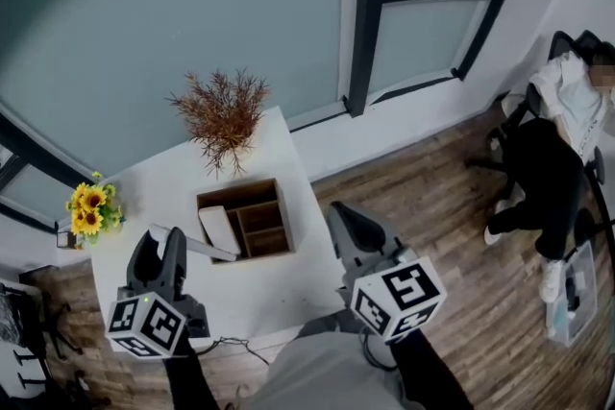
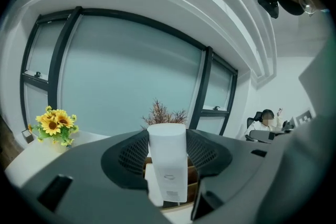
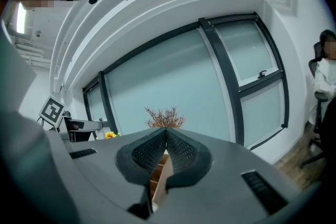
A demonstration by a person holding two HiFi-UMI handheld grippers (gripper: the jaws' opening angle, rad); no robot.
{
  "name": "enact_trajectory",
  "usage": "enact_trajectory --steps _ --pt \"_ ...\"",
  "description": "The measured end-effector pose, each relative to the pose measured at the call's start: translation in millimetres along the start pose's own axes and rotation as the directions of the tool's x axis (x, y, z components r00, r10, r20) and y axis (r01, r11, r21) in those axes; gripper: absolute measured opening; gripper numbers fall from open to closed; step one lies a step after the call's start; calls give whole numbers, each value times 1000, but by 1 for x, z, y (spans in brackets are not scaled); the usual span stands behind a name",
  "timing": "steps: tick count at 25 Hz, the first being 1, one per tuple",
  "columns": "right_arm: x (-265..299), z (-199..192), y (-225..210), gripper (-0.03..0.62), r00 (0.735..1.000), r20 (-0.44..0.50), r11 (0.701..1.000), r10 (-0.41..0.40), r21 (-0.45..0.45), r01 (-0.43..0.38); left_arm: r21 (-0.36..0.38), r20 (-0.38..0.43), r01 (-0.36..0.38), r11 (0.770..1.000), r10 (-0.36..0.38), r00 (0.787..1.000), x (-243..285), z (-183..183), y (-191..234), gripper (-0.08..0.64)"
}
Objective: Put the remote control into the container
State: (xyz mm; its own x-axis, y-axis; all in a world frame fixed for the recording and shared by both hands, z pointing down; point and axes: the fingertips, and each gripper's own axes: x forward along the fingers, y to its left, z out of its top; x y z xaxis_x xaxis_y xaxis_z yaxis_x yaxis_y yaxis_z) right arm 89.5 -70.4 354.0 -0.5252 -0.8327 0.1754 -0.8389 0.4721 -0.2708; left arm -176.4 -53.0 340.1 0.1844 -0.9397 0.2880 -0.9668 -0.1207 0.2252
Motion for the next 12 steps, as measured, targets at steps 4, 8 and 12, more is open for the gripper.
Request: enact_trajectory --steps 4,8,12 --pt "-4 1 -6 5 1000 4 1000 -20 5 20 0 -6 33 999 -33 999 12 0 -13 232" --pt "-7 0 -14 5 999 2 999 -39 12 39 5 -19 61 998 -61 998 24 -2 -25 232" --pt "-10 0 -22 5 998 3 998 -57 16 57 12 -30 91 996 -91 995 34 -5 -37 232"
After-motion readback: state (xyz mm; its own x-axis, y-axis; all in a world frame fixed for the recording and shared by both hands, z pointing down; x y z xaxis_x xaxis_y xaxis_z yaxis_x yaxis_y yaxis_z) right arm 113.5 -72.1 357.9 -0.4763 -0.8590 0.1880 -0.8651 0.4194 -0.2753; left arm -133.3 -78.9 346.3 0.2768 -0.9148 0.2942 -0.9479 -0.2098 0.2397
